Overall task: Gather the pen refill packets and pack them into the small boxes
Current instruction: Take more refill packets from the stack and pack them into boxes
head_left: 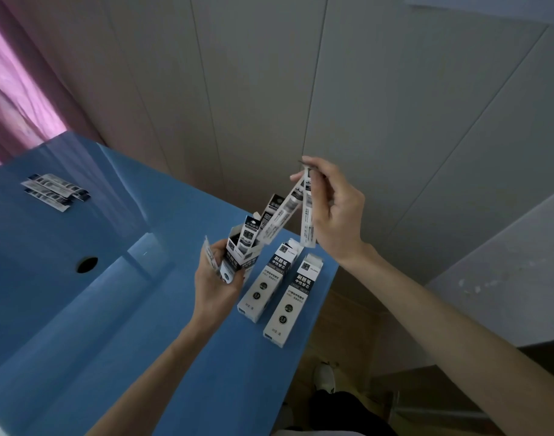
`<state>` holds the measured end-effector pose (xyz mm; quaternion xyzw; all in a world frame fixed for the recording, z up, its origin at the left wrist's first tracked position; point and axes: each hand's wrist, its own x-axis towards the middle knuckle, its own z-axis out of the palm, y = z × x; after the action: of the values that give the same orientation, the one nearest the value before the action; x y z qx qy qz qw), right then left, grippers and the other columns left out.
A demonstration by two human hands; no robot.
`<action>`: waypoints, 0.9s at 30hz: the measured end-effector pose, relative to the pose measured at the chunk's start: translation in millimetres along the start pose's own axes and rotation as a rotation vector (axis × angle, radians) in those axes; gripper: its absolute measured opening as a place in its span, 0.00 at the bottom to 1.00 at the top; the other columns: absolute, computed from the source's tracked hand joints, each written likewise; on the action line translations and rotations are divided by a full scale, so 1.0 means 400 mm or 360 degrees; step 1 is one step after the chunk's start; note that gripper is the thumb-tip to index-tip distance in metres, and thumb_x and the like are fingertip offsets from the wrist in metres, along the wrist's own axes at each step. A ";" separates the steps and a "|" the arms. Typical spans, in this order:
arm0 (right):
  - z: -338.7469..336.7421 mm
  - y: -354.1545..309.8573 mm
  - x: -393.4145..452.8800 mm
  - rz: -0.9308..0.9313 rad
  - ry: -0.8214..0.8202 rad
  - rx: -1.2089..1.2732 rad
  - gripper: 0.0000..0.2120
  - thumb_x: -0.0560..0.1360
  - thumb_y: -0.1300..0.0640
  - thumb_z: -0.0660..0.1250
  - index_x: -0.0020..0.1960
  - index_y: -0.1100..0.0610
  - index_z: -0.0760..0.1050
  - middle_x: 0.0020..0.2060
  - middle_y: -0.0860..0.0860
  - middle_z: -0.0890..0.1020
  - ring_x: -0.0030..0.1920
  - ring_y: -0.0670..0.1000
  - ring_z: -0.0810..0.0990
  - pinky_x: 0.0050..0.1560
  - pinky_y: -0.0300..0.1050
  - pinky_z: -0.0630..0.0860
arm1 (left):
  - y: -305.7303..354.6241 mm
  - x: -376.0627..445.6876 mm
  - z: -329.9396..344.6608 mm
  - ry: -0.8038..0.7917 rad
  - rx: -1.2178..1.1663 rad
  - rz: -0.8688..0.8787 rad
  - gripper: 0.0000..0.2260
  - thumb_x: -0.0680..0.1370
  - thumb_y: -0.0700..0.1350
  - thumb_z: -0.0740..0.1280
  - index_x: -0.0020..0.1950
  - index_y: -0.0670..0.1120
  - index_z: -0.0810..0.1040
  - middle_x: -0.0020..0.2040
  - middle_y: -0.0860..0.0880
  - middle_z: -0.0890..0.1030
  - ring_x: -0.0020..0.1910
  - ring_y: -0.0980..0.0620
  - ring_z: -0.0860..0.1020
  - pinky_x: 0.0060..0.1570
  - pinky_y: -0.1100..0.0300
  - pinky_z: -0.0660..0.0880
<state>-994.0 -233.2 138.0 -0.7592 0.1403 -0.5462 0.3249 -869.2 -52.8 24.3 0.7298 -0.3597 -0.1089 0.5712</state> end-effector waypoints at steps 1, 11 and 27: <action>-0.004 -0.006 0.006 0.0015 0.0012 0.0026 0.11 0.85 0.64 0.60 0.65 0.60 0.75 0.47 0.53 0.86 0.29 0.45 0.80 0.26 0.45 0.75 | 0.001 0.000 0.000 0.0006 -0.0006 0.0002 0.24 0.73 0.39 0.72 0.60 0.65 0.74 0.56 0.54 0.82 0.57 0.52 0.82 0.55 0.44 0.81; -0.009 -0.059 0.027 0.0041 0.0119 0.0214 0.10 0.86 0.61 0.58 0.64 0.58 0.75 0.46 0.53 0.86 0.26 0.61 0.78 0.23 0.58 0.74 | -0.006 -0.002 0.012 0.0032 0.0149 0.0119 0.19 0.74 0.36 0.73 0.63 0.49 0.75 0.53 0.49 0.79 0.51 0.56 0.80 0.48 0.51 0.79; -0.013 -0.076 0.025 -0.0244 -0.0051 0.0149 0.09 0.86 0.60 0.57 0.63 0.58 0.72 0.48 0.52 0.85 0.25 0.55 0.77 0.23 0.53 0.72 | -0.006 -0.015 -0.009 0.0047 0.0187 0.0240 0.22 0.73 0.29 0.71 0.64 0.46 0.75 0.53 0.52 0.78 0.53 0.56 0.79 0.49 0.64 0.76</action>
<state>-999.5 -217.9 166.1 -0.7604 0.0509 -0.5631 0.3196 -870.6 -46.1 21.8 0.7343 -0.4109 -0.0335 0.5393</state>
